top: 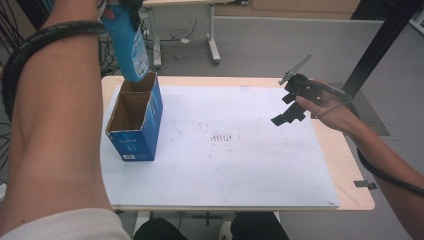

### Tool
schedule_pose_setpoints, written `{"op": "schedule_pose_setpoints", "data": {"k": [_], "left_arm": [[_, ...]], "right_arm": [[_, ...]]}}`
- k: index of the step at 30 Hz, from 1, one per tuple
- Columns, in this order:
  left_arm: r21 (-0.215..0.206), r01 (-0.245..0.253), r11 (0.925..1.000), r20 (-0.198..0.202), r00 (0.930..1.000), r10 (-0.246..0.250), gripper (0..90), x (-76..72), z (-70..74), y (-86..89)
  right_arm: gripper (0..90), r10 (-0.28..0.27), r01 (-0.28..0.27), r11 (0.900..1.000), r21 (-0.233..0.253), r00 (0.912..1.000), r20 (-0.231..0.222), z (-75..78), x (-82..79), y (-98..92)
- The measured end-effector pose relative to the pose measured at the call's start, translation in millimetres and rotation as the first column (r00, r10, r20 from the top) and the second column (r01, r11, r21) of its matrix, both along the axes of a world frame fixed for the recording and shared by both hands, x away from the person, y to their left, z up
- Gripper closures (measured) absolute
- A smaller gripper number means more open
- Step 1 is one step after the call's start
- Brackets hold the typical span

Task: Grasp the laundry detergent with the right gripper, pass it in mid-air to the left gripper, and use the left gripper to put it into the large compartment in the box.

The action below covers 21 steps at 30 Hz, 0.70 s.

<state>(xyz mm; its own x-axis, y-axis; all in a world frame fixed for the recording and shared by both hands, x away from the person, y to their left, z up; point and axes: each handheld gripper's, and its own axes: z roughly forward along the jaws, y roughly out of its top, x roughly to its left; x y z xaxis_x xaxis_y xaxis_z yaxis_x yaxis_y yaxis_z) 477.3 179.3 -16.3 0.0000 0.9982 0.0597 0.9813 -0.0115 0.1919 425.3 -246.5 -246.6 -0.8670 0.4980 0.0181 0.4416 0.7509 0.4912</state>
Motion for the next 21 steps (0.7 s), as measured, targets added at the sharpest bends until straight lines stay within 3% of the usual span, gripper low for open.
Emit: {"op": "schedule_pose_setpoints", "data": {"k": [4,21], "left_arm": [[0.013,-0.023,0.9997,-0.007,0.9997,0.023,36.6,-0.2,-5.7,6.5],[-0.008,-0.078,0.9969,-0.024,0.9967,0.078,36.6,-3.6,-21.6,23.1]], "right_arm": [[0.3,-0.003,0.003,1.000,0.006,1.0000,0.003,0.7,0.1,-0.6],[0.3,0.013,-0.013,1.000,-0.003,0.9998,-0.012,-1.6,1.0,5.3]]}}
